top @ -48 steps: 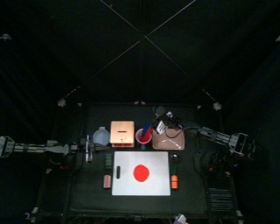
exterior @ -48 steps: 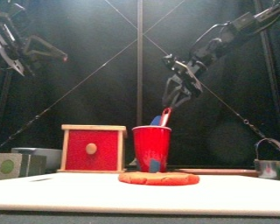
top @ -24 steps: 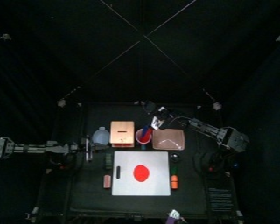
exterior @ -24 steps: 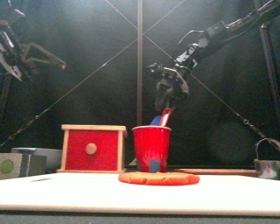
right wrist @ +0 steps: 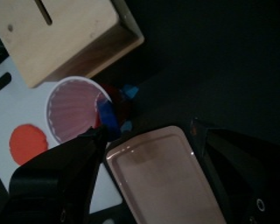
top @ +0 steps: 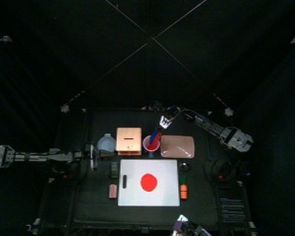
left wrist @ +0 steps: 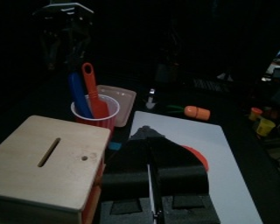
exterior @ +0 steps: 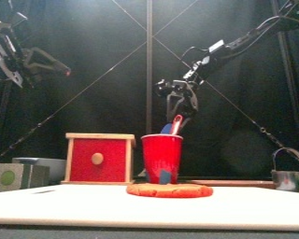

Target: Cut dough in half with pizza cutter

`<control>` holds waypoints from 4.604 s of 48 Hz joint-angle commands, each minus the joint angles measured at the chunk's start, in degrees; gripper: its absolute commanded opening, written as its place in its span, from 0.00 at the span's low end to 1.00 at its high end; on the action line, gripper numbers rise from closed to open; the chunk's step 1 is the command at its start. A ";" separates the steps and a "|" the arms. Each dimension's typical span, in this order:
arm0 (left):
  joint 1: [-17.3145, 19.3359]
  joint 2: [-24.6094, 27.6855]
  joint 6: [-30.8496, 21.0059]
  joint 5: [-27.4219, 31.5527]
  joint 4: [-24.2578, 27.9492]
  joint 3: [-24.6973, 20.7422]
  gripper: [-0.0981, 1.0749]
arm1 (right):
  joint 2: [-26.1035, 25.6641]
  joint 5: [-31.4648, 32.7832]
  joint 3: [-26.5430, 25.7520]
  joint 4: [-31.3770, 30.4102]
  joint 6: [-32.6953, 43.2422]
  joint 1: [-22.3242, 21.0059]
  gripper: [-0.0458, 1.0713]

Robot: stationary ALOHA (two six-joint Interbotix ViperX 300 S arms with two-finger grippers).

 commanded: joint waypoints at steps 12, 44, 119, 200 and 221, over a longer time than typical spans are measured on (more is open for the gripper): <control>0.97 0.26 0.09 -0.62 -0.18 -0.26 0.10 | 0.97 1.23 -2.99 3.87 -2.81 0.18 0.87; 1.58 0.26 0.09 -0.62 -2.99 0.79 0.10 | 3.16 2.72 -2.81 4.66 -2.64 3.16 0.61; 2.99 0.26 0.09 -0.44 -4.13 0.62 0.10 | -15.12 0.44 0.97 0.26 -1.58 6.42 0.40; 2.81 1.05 0.53 -0.35 5.36 -3.69 0.10 | -37.97 -81.21 56.25 8.26 -1.49 47.11 0.39; -3.60 15.47 0.62 -1.14 7.56 -11.25 0.25 | -26.10 -91.32 51.59 10.02 -1.49 51.77 0.39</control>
